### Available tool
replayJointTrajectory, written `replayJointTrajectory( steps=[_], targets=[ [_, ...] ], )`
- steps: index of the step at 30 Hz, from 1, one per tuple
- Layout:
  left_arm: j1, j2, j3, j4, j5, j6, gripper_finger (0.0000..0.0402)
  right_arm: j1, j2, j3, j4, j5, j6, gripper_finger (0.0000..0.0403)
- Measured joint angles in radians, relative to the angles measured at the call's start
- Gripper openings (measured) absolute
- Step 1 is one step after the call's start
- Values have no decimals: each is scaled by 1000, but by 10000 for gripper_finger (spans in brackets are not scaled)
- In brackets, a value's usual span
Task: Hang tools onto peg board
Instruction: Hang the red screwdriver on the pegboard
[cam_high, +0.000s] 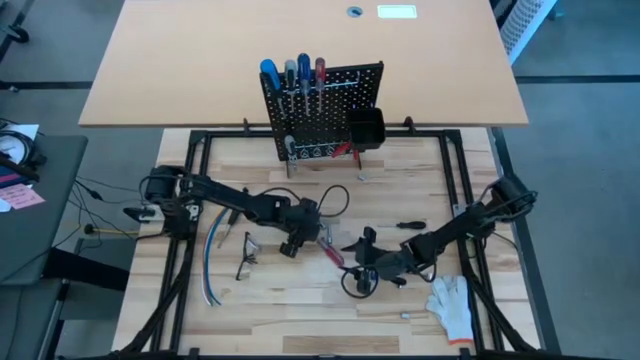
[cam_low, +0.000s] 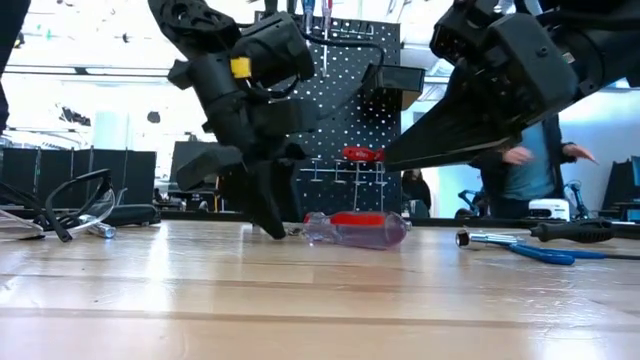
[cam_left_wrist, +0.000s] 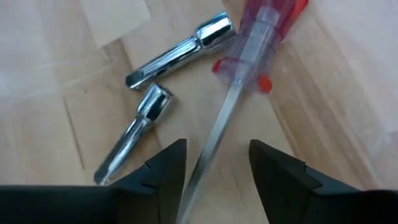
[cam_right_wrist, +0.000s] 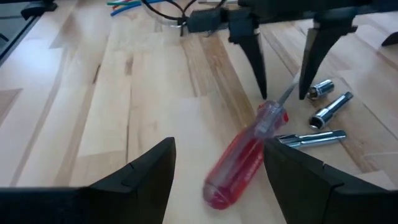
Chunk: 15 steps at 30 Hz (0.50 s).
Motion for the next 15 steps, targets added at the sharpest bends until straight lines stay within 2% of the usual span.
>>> replayJointTrajectory(
  steps=[7, 15],
  targets=[
    [3, 25, 2, -26, 36, -21, 123, -8, 0, 0, 1, 5, 4, 248],
    [1, 27, 1, -47, 51, -82, 14, -6, 0, 0, -1, 5, 4, 248]
  ],
)
